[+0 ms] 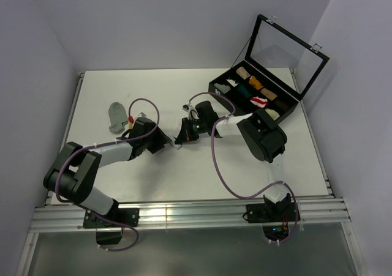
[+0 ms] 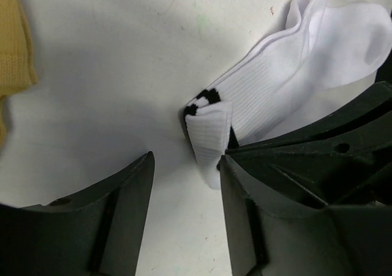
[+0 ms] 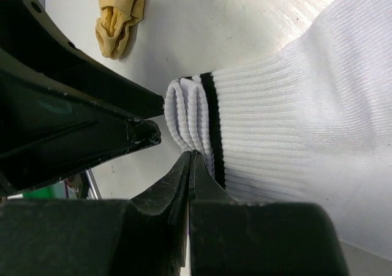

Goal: Roll the socks
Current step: Roll the sock at the center of the board.

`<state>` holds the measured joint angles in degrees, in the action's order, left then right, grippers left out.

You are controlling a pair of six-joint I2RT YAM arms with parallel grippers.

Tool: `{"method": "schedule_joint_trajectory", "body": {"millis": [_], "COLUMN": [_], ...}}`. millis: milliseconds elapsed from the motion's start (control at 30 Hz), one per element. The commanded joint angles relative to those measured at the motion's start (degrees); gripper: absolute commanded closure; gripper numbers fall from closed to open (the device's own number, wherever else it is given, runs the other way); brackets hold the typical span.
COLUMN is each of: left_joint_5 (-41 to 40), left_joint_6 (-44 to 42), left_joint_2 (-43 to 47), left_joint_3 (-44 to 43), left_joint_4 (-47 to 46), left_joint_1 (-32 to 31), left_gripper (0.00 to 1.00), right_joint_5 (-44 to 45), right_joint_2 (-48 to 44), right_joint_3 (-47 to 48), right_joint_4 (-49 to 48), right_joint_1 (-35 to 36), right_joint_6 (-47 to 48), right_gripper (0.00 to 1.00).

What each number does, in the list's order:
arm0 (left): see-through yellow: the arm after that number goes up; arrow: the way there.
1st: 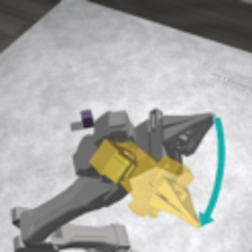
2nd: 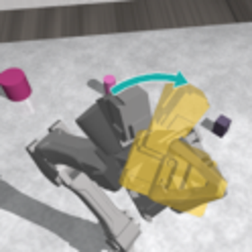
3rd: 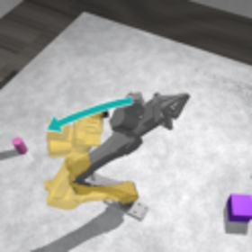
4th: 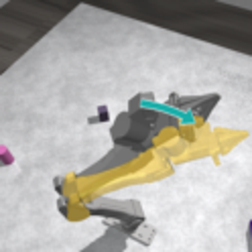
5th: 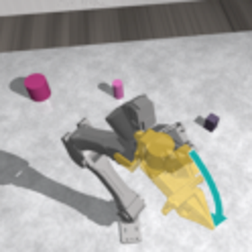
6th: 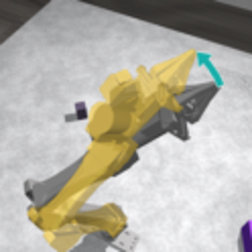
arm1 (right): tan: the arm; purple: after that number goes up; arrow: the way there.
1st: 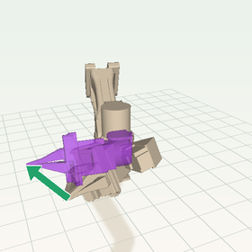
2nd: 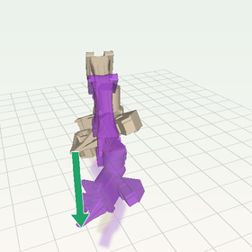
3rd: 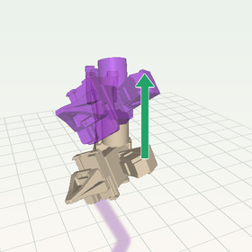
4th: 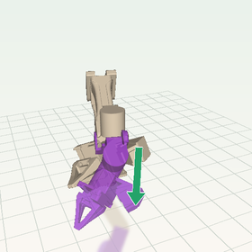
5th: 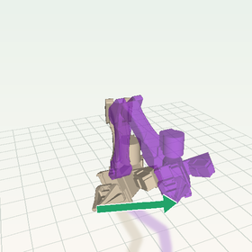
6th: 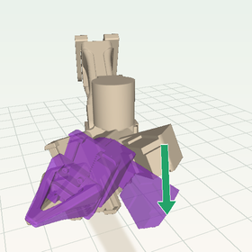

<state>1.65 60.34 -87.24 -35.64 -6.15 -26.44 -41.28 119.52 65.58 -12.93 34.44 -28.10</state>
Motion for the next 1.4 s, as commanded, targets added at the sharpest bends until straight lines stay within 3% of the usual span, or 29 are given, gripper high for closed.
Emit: {"method": "schedule_joint_trajectory", "body": {"millis": [0, 500, 833, 1367], "left_joint_5": [1.42, 3.27, 3.18, 7.05], "left_joint_6": [1.19, 1.1, 1.1, 0.04], "left_joint_2": [-2.93, -8.38, -3.12, -7.33], "left_joint_3": [1.89, -0.04, 3.99, 3.21], "left_joint_4": [-1.23, -2.37, -3.16, -4.75], "left_joint_1": [1.21, 2.27, 4.02, 6.22], "left_gripper": [0.48, 0.57, 0.5, 0.57], "right_joint_5": [1.81, 0.58, -0.12, -0.65], "right_joint_2": [3.43, 3.79, 3.78, 3.87], "right_joint_3": [-0.98, -0.54, -0.63, -0.63], "right_joint_4": [5.02, 4.32, 3.79, 3.26], "right_joint_1": [-0.42, -0.51, -0.69, -0.69], "right_joint_6": [0.68, 0.24, -0.2, -0.47], "right_gripper": [1.0, 1.0, 1.0, 1.0]}}
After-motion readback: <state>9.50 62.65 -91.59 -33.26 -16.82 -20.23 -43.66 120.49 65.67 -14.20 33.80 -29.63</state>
